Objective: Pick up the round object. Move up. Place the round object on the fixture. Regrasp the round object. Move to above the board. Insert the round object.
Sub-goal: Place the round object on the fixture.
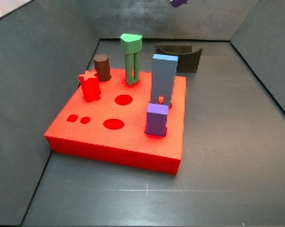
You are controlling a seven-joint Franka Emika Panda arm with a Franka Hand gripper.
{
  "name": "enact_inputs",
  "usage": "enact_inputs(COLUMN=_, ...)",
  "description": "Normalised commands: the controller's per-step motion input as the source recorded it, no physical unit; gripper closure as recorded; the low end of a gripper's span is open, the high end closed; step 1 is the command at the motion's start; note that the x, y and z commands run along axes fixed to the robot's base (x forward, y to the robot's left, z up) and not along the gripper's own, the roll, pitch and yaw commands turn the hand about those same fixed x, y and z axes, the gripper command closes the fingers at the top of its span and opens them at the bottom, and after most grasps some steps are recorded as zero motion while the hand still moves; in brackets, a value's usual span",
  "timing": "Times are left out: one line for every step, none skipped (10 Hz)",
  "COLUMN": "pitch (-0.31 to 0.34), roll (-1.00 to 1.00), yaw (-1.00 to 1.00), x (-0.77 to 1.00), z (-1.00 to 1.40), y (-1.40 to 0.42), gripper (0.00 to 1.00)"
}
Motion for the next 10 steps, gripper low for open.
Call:
enact_inputs(pitch=0.014, roll=-1.00, yaw=-0.19, x=0.11, z=-1.00, y=0.07, gripper=1.00)
enact_inputs(pitch=0.023, roll=-1.00, yaw=-0.18, x=0.11, z=-1.00, y=0.08, gripper=1.00)
enact_inputs(pitch=0.043, roll=-1.00, yaw=-0.18, x=0.13, z=-1.00, y=0.08, gripper=1.00)
enact_inputs(pitch=0.050, roll=-1.00, yaw=-0.18, x=0.14, z=-1.00, y=0.09, gripper=1.00)
enact_inputs(pitch=0.045, roll=-1.00, yaw=-0.19, x=0.15, z=-1.00, y=0.09, gripper=1.00)
enact_inputs(pitch=0.034, roll=-0.86, yaw=-0.17, x=0.15, z=-1.00, y=0.10, gripper=1.00)
enact_inputs(pitch=0.022, roll=-0.65, yaw=-0.15, x=0.17, z=-1.00, y=0.11, gripper=1.00)
enact_inputs(pitch=0.017, roll=-0.49, yaw=-0.13, x=0.18, z=-1.00, y=0.11, gripper=1.00)
enact_inputs(pitch=0.020, roll=-0.33, yaw=-0.11, x=0.19, z=-1.00, y=0.12, gripper=1.00)
enact_inputs(pitch=0.021, roll=-0.23, yaw=-0.10, x=0.19, z=-1.00, y=0.11, gripper=1.00)
